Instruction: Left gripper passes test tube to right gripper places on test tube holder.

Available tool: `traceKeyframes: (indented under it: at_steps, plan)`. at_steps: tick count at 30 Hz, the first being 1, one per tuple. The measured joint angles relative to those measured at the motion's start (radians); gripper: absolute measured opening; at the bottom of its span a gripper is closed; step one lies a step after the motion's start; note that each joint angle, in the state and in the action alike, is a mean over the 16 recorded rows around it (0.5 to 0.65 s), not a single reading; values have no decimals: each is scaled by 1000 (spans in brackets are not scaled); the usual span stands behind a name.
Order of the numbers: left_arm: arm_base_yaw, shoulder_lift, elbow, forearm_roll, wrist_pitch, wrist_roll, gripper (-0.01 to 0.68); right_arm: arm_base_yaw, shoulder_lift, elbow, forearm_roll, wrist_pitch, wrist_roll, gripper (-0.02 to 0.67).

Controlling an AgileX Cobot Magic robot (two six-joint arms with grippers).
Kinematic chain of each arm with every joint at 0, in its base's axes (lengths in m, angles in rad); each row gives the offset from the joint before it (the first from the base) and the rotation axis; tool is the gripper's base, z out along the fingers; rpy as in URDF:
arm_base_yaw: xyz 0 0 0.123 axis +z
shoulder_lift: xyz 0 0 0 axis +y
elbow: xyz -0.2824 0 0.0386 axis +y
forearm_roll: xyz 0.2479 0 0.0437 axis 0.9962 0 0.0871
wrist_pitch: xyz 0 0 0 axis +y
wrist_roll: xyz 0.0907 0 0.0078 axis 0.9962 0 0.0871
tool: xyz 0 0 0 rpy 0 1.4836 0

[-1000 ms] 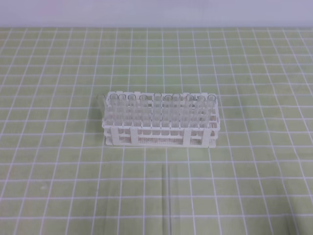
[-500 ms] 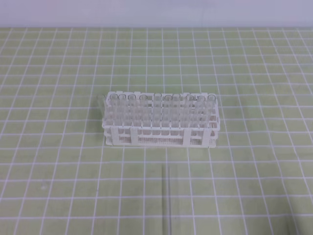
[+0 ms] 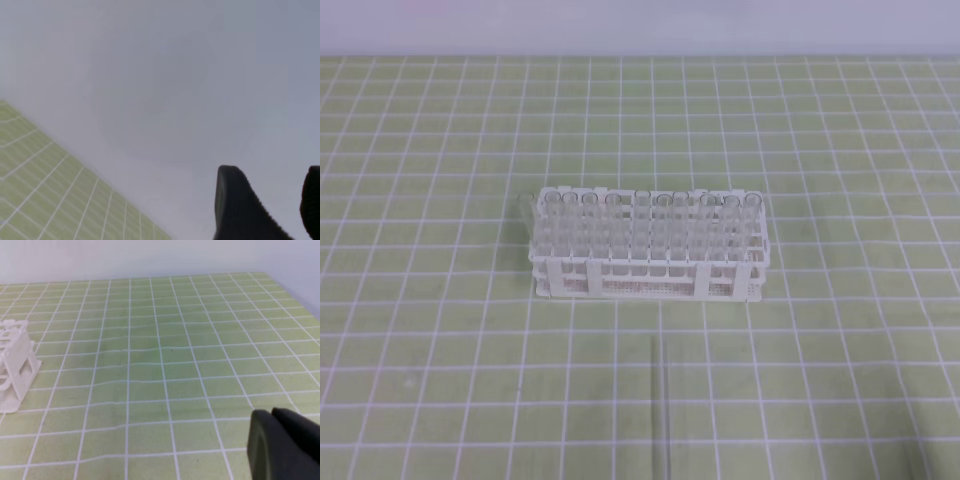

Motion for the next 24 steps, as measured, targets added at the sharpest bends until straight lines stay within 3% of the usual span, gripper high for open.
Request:
traceKeyframes:
  at_steps: [6,14,19,24]
  plan:
    - [0,-2,0,-1,80,3,226,0,0,0,0,0,0,-18]
    - [-7,39,-75,-18,334,74,106,0,0,0,0,0,0,-18]
    - [-24,141,-206,-51,561,207,36,0,0,0,0,0,0,-18]
    - [-67,326,-421,-86,810,390,2,0,0,0,1,0,0,-18]
